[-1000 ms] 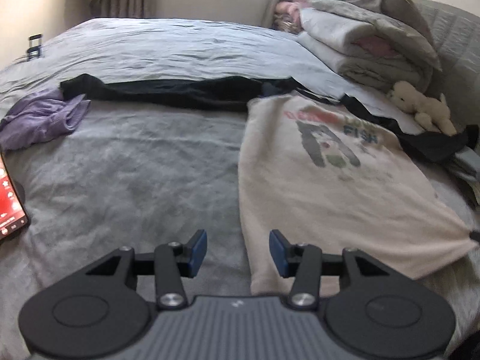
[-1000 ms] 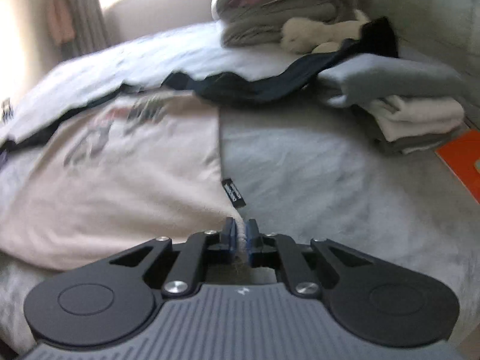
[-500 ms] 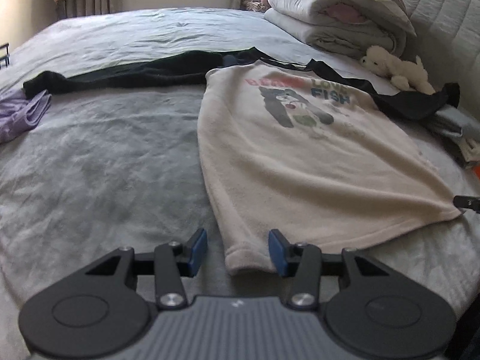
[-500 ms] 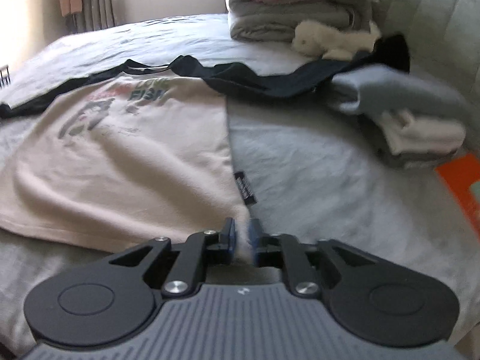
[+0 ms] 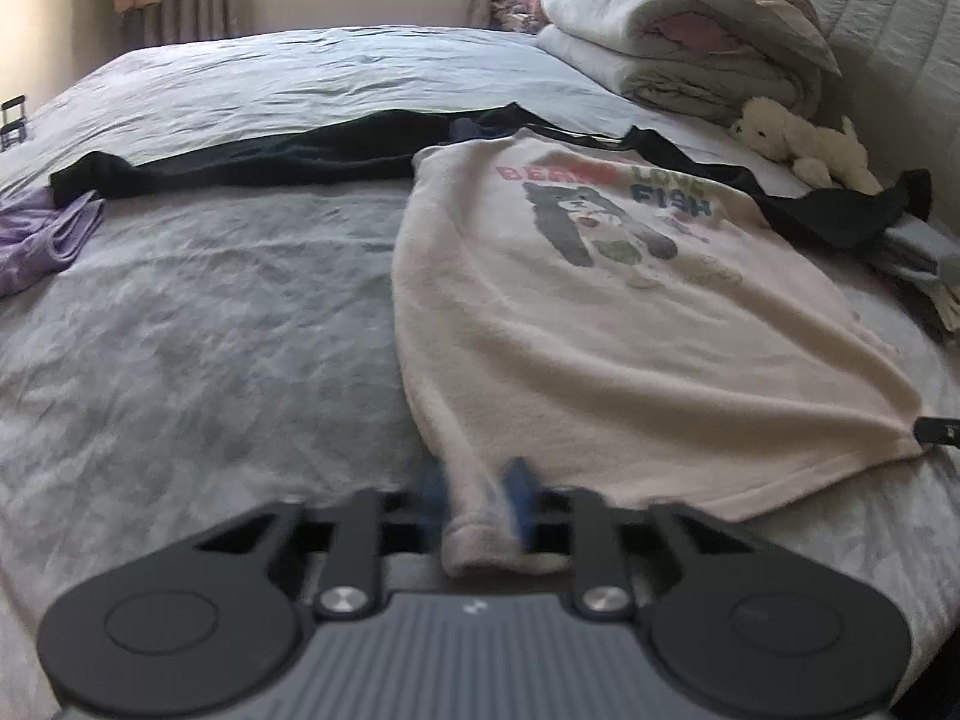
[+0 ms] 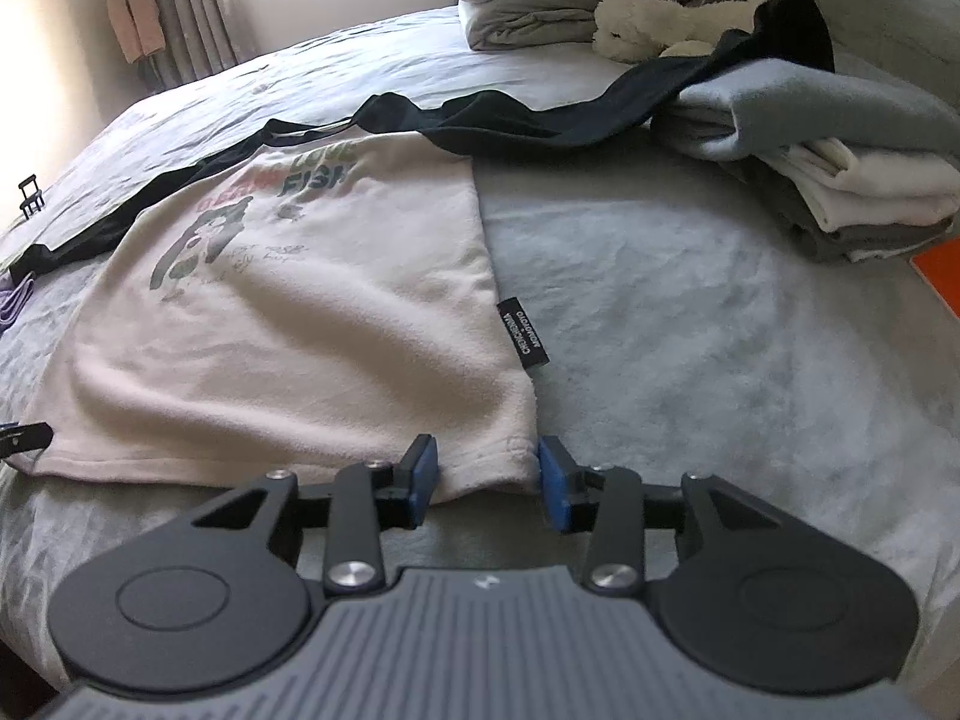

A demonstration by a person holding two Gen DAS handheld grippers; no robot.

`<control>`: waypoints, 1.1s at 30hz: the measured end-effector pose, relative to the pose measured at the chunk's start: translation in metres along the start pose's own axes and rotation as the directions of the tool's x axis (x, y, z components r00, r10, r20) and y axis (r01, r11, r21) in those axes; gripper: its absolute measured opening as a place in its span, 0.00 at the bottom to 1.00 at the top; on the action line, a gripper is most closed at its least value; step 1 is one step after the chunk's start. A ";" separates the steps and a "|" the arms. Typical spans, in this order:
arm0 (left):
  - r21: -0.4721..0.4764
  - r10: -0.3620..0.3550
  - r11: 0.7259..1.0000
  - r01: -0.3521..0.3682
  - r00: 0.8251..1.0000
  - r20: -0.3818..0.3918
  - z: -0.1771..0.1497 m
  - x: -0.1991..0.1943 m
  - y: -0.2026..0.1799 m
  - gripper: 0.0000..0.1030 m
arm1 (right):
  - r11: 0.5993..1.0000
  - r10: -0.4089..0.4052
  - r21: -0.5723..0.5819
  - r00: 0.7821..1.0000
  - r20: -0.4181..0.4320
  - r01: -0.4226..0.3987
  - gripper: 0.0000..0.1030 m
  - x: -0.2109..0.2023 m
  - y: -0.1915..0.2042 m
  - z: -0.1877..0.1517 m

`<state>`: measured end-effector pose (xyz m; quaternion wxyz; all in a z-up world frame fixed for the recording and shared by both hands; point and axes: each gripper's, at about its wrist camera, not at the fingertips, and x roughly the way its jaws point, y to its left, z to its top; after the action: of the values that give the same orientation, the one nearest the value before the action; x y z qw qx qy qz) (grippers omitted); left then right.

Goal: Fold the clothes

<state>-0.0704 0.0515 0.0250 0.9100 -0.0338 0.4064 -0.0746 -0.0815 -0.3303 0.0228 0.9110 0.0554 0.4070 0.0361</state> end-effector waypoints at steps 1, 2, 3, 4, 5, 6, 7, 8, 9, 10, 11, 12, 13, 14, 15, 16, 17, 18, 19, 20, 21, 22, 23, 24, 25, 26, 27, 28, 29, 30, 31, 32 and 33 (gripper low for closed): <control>-0.010 -0.007 1.000 0.007 1.000 -0.003 0.001 -0.001 0.001 0.08 | 1.000 -0.003 -0.006 1.000 0.003 0.003 0.39 0.000 0.001 0.000; -0.023 -0.010 1.000 0.010 1.000 -0.004 0.002 -0.001 0.003 0.07 | 1.000 -0.006 -0.011 1.000 0.005 0.006 0.39 0.000 0.001 -0.001; -0.037 -0.013 0.999 0.013 1.000 -0.006 0.002 -0.002 0.005 0.06 | 1.000 -0.009 -0.017 1.000 0.008 0.010 0.39 0.001 0.002 -0.001; -0.056 -0.015 0.998 0.015 1.000 -0.008 0.003 -0.002 0.008 0.06 | 1.000 -0.012 -0.021 1.000 0.010 0.012 0.39 0.001 0.003 -0.002; -0.068 -0.016 0.998 0.015 1.000 -0.009 0.003 -0.003 0.009 0.06 | 1.000 -0.012 -0.022 1.000 0.010 0.013 0.39 0.001 0.003 -0.002; -0.081 -0.017 0.997 0.016 1.000 -0.011 0.004 -0.003 0.010 0.06 | 1.000 -0.012 -0.019 1.000 0.009 0.012 0.39 0.002 0.002 -0.002; -0.086 -0.009 0.996 0.008 1.000 -0.010 0.004 -0.004 0.011 0.06 | 1.000 -0.010 -0.009 1.000 0.007 0.010 0.39 0.002 0.002 -0.002; -0.082 0.009 0.997 -0.009 1.000 -0.008 0.005 -0.006 0.011 0.06 | 1.000 -0.007 0.001 1.000 0.006 0.007 0.40 0.003 0.001 -0.001; -0.078 0.027 0.997 -0.027 1.000 -0.005 0.006 -0.008 0.011 0.06 | 1.000 -0.005 0.010 1.000 0.005 0.005 0.41 0.003 0.000 -0.001; -0.081 0.027 0.996 -0.027 1.000 -0.005 0.006 -0.009 0.011 0.06 | 1.000 -0.002 0.015 1.000 0.007 0.002 0.41 0.004 0.000 -0.001; -0.085 0.026 0.996 -0.026 1.000 -0.005 0.007 -0.011 0.012 0.06 | 1.000 0.000 0.013 1.000 0.010 -0.001 0.41 0.003 0.001 -0.001; -0.089 0.022 0.996 -0.022 1.000 -0.004 0.007 -0.013 0.013 0.06 | 1.000 0.004 0.001 1.000 0.012 -0.004 0.34 0.003 0.002 -0.001; -0.092 0.018 0.996 -0.018 1.000 -0.001 0.008 -0.016 0.013 0.06 | 1.000 0.010 -0.009 1.000 0.014 -0.010 0.25 0.003 0.004 -0.001; -0.097 0.014 0.995 -0.014 1.000 0.005 0.008 -0.019 0.014 0.06 | 1.000 0.018 -0.016 1.000 0.019 -0.018 0.15 0.001 0.005 -0.001; -0.107 0.008 0.994 -0.007 1.000 0.009 0.009 -0.023 0.016 0.05 | 0.999 0.023 -0.025 0.999 0.025 -0.022 0.15 0.000 0.007 -0.001; -0.120 0.000 0.993 0.002 1.000 0.012 0.009 -0.028 0.018 0.05 | 0.999 0.019 -0.038 0.999 0.036 -0.018 0.14 -0.003 0.009 -0.001; -0.130 -0.009 0.991 0.011 1.000 0.016 0.009 -0.033 0.021 0.05 | 0.999 0.021 -0.043 0.999 0.046 -0.019 0.14 -0.006 0.009 -0.002; -0.133 -0.012 0.991 0.015 1.000 0.022 0.010 -0.039 0.022 0.05 | 0.999 0.029 -0.033 0.998 0.052 -0.027 0.14 -0.010 0.008 -0.002; -0.139 -0.012 0.990 0.016 0.999 0.030 0.010 -0.044 0.024 0.05 | 0.999 0.039 -0.020 0.997 0.061 -0.038 0.14 -0.014 0.006 -0.002; -0.144 -0.012 0.989 0.017 0.999 0.037 0.009 -0.050 0.026 0.05 | 0.998 0.056 0.000 0.996 0.074 -0.056 0.14 -0.021 0.004 -0.002; -0.150 -0.012 0.988 0.018 0.999 0.045 0.008 -0.055 0.027 0.05 | 0.997 0.072 0.019 0.994 0.087 -0.074 0.14 -0.027 0.001 -0.003; -0.158 -0.014 0.987 0.021 0.999 0.043 0.005 -0.059 0.029 0.05 | 0.995 0.087 0.037 0.991 0.100 -0.092 0.13 -0.034 -0.001 -0.005; -0.165 -0.016 0.986 0.023 0.999 0.041 0.002 -0.064 0.030 0.05 | 0.993 0.098 0.050 0.989 0.111 -0.104 0.13 -0.040 -0.003 -0.007; -0.170 -0.020 0.985 0.025 0.999 0.036 -0.001 -0.067 0.031 0.05 | 0.993 0.099 0.052 0.988 0.115 -0.105 0.13 -0.044 -0.002 -0.008; -0.158 -0.019 0.987 0.025 0.999 0.037 -0.005 -0.071 0.029 0.05 | 0.993 0.100 0.054 0.988 0.119 -0.107 0.13 -0.049 -0.001 -0.010; -0.146 -0.019 0.989 0.024 0.999 0.038 -0.010 -0.075 0.026 0.05 | 0.992 0.101 0.056 0.987 0.123 -0.109 0.13 -0.054 -0.001 -0.012; -0.133 -0.018 0.991 0.023 0.999 0.039 -0.015 -0.080 0.024 0.05 | 0.993 0.100 0.055 0.987 0.126 -0.108 0.13 -0.058 0.000 -0.013; -0.114 -0.012 0.993 0.016 0.999 0.042 -0.018 -0.082 0.022 0.05 | 0.994 0.095 0.045 0.987 0.127 -0.101 0.13 -0.063 0.001 -0.015; -0.095 -0.007 0.995 0.011 0.999 0.042 -0.021 -0.084 0.019 0.06 | 0.995 0.089 0.035 0.988 0.127 -0.095 0.13 -0.067 0.002 -0.016; -0.082 -0.007 0.997 0.010 0.999 0.035 -0.023 -0.083 0.018 0.06 | 0.996 0.082 0.024 0.989 0.124 -0.085 0.13 -0.069 0.004 -0.017; -0.072 0.001 0.997 0.001 1.000 0.023 -0.025 -0.080 0.016 0.06 | 0.997 0.069 0.010 0.991 0.113 -0.070 0.13 -0.067 0.004 -0.019; -0.062 0.010 0.998 -0.009 1.000 0.011 -0.028 -0.076 0.014 0.06 | 0.998 0.056 -0.003 0.993 0.101 -0.056 0.13 -0.064 0.005 -0.020; -0.060 0.012 0.998 -0.012 1.000 -0.007 -0.029 -0.071 0.014 0.06 | 0.999 0.045 -0.015 0.995 0.089 -0.044 0.13 -0.061 0.007 -0.022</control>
<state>-0.1372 0.0767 0.0555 0.9077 -0.0583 0.4117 -0.0569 -0.1386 -0.3291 0.0546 0.9275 0.0602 0.3645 0.0563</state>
